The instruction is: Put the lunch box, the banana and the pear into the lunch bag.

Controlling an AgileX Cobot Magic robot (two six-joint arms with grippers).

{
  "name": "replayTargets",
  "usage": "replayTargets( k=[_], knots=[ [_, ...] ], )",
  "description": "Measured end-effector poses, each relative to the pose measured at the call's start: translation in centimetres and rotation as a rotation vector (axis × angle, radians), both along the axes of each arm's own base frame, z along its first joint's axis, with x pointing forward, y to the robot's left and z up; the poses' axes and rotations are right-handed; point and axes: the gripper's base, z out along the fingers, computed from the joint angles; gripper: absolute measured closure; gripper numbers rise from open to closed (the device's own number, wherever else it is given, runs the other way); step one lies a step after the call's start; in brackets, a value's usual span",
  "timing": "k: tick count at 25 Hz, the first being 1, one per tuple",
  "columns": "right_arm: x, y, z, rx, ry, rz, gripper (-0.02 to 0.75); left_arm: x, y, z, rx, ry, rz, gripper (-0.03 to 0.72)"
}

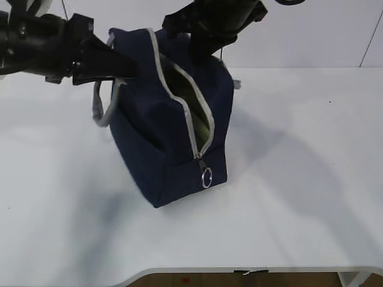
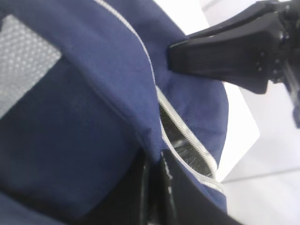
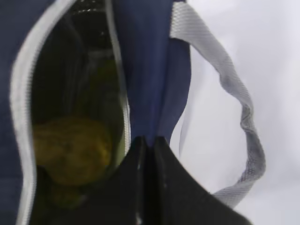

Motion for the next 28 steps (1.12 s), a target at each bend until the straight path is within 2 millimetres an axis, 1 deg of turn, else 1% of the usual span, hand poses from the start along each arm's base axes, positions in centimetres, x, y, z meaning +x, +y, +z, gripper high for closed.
replayTargets(
  k=[2, 5, 9, 12, 16, 20, 23, 25, 28],
  knots=[
    [-0.3, -1.2, 0.6, -0.017, -0.01, -0.045, 0.729, 0.6, -0.8, 0.4, -0.002, -0.016, -0.03, 0.688],
    [-0.8, -3.4, 1.2, -0.011, -0.016, -0.128, 0.729, 1.4, -2.2, 0.5, -0.01, -0.024, -0.08, 0.688],
    [-1.8, -6.8, 1.3, 0.011, -0.018, -0.221, 0.729, 2.6, -4.1, -0.2, -0.022, -0.004, -0.156, 0.688],
    [-2.9, -8.6, 1.1, 0.013, -0.033, -0.258, 0.729, 3.3, -6.0, -0.8, -0.023, 0.001, -0.211, 0.688],
    [-4.3, -9.4, 0.2, 0.027, -0.074, -0.271, 0.729, 3.8, -9.0, -1.0, 0.016, -0.037, -0.353, 0.688],
    [-4.7, -9.6, -2.5, 0.038, -0.066, -0.294, 0.729, 4.3, -10.9, -1.3, 0.036, -0.055, -0.453, 0.688],
    [-5.1, -9.7, -3.3, 0.054, -0.069, -0.31, 0.729, 4.5, -11.2, -1.4, 0.041, -0.06, -0.461, 0.688],
    [-5.3, -9.9, -3.5, 0.083, -0.064, -0.357, 0.729, 4.7, -11.2, -1.7, 0.046, -0.059, -0.459, 0.688],
    [-5.6, -10.2, -3.2, 0.13, -0.075, -0.435, 0.729, 4.8, -11.2, -2.0, 0.058, -0.055, -0.461, 0.688]
  ],
)
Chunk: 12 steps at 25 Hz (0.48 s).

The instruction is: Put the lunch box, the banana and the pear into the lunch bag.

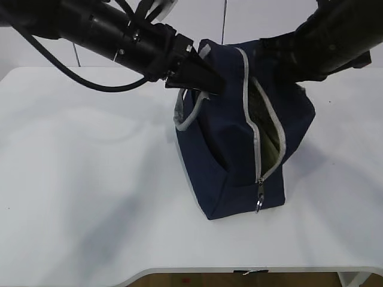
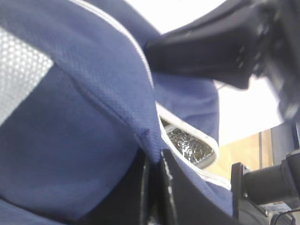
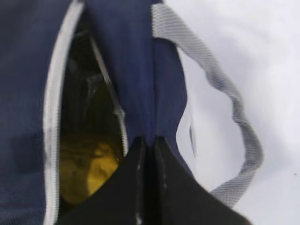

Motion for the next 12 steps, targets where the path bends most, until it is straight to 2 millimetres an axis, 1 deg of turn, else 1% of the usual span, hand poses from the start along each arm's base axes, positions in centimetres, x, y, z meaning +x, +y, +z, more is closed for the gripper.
replayTargets(
  k=[4, 7, 12],
  knots=[
    [-0.2, -0.5, 0.5, 0.005, -0.021, -0.069, 0.729, 0.3, -0.1, -0.2, 0.003, -0.002, 0.007, 0.688],
    [-0.6, -0.9, 0.7, 0.005, -0.021, -0.104, 0.729, 0.6, -0.2, -0.1, 0.009, -0.022, 0.007, 0.689],
    [-0.9, -1.3, 0.6, -0.011, -0.033, -0.125, 0.729, 1.1, -0.4, 0.0, 0.01, -0.038, 0.004, 0.689]
  ],
)
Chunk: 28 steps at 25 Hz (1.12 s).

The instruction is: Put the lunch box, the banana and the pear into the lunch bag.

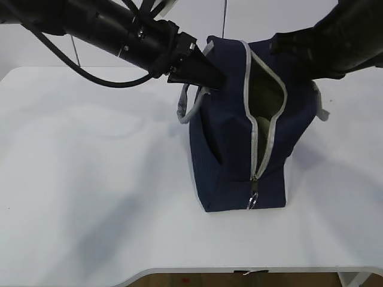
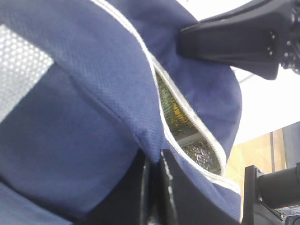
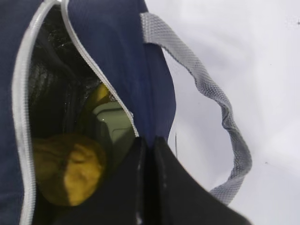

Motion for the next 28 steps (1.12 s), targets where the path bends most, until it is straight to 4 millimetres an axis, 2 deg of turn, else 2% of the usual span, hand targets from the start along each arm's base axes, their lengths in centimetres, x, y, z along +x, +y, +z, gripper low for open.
replayTargets(
  k=[9, 16, 18, 23, 28],
  knots=[
    [0.3, -0.2, 0.2, -0.049, -0.044, 0.018, 0.706, 0.0, 0.0, 0.1, 0.003, -0.006, -0.003, 0.689],
    [0.3, -0.1, 0.9, -0.04, -0.1, 0.037, 0.472, 0.5, 0.0, 0.1, 0.008, -0.033, 0.048, 0.689],
    [0.2, -0.1, 1.1, -0.036, -0.104, 0.036, 0.441, 0.6, 0.1, 0.1, 0.009, -0.036, 0.054, 0.689],
    [-1.0, -0.2, 2.7, 0.001, -0.135, 0.073, 0.421, 0.7, 0.1, 0.1, 0.009, -0.039, 0.061, 0.689],
    [-3.2, -0.4, 4.4, 0.004, -0.12, 0.147, 0.421, 0.7, 0.1, 0.0, 0.011, -0.042, 0.062, 0.688]
  ],
)
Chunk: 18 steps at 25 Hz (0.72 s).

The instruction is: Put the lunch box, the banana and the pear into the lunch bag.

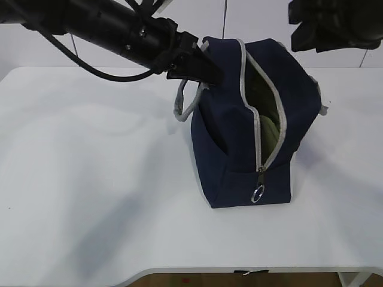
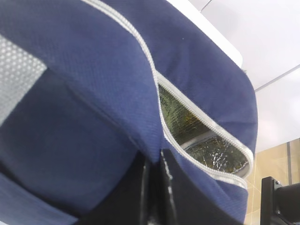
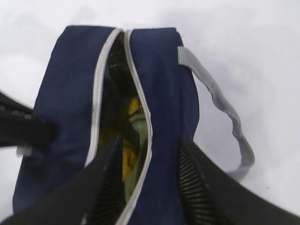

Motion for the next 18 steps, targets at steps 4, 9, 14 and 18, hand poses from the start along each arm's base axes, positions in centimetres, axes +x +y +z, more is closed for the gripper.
replayTargets(
  k=[4, 9, 14, 18],
  knots=[
    [-1.8, -0.3, 0.4, -0.058, 0.069, 0.074, 0.421, -0.1, 0.0, 0.0, 0.003, 0.002, -0.007, 0.689],
    [-3.4, -0.4, 1.1, -0.063, 0.107, 0.139, 0.42, -0.1, 0.0, 0.0, 0.003, 0.004, -0.013, 0.689],
    [-5.0, -0.7, 2.5, -0.025, 0.073, 0.158, 0.414, -0.1, 0.0, -0.1, 0.006, 0.003, -0.014, 0.689],
    [-6.6, -1.2, 3.4, -0.044, 0.066, 0.183, 0.378, -0.1, 0.0, -0.1, 0.01, 0.001, -0.015, 0.689]
  ],
)
